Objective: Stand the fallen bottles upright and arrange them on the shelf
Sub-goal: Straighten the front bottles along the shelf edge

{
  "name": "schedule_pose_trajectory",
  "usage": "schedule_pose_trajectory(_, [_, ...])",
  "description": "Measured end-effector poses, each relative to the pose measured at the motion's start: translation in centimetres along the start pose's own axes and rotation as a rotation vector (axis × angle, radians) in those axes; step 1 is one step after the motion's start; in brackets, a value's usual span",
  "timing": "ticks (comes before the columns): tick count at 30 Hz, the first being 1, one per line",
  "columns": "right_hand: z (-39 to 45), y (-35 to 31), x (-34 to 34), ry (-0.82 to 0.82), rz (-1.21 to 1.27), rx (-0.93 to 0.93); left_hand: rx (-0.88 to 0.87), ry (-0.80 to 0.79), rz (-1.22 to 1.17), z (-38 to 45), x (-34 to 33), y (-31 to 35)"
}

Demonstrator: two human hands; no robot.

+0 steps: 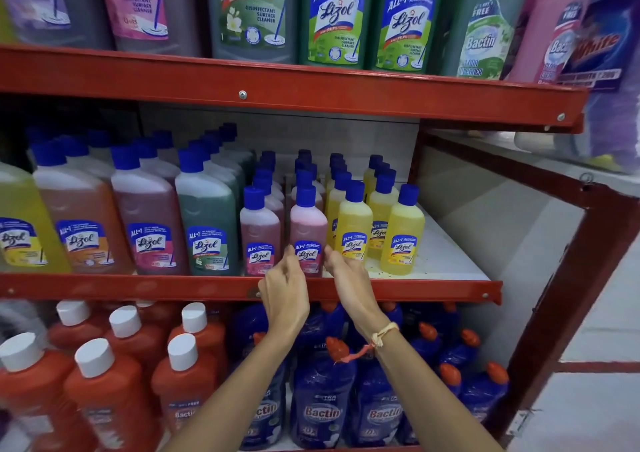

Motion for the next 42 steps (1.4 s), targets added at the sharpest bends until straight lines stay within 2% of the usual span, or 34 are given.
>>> schedule_pose_trajectory(11, [-0.9,-0.4,-0.3,-0.008,0.000,0.051,-0.002,0.004,-0.042,-0.9,1.0,0.1])
schedule_pose_trajectory(18, [-1.4,-0.5,0.3,-0.007,-0.025,0.021,-0.042,0.009,-0.011,-1.9,1.3,-0.9])
schedule_pose_trajectory(21, [-1.8,-0.7,1.9,0.122,-0.022,0.027,-0.109,-0.007,-0.079,-3.6,0.9,-1.2])
schedule_pose_trajectory(23, [-1.8,-0.6,3.5,0.253,-0.044,0.038,-0.125,-0.086,-0.110,-4.2,-0.4,-1.0])
schedule_pose_trajectory(25, [-1.4,-0.3,4.8,0.313,-0.071,0.021,-0.112,-0.179,-0.097,-3.8,-2.6,0.0])
schedule_pose_trajectory(28, [0.1,0.3,5.5,0.205,-0.104,0.025,-0.066,-0.284,-0.045,-2.8,-6.0,1.8])
schedule_pose_trajectory(30, [1.3,0.4,5.5,0.128,-0.132,0.012,-0.022,-0.297,0.006,-2.0,-7.6,2.0])
schedule_pose_trajectory(36, [3.2,0.9,5.7,0.041,-0.173,0.015,0.050,-0.214,0.039,-0.8,-9.0,1.3])
schedule_pose_trajectory(42, [3.0,1.6,6.0,-0.028,-0.152,0.051,0.003,-0.177,0.078,-1.4,-7.5,1.0])
Point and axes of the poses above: each hand's wrist, its own z-axis towards the middle knuckle, its own x-axis out of the back of the hand, y = z × x, the point moved 3 cm from there along z, towards the middle knuckle, and after that the axes turned 4 degrees about -z, right-handed, at the moved point
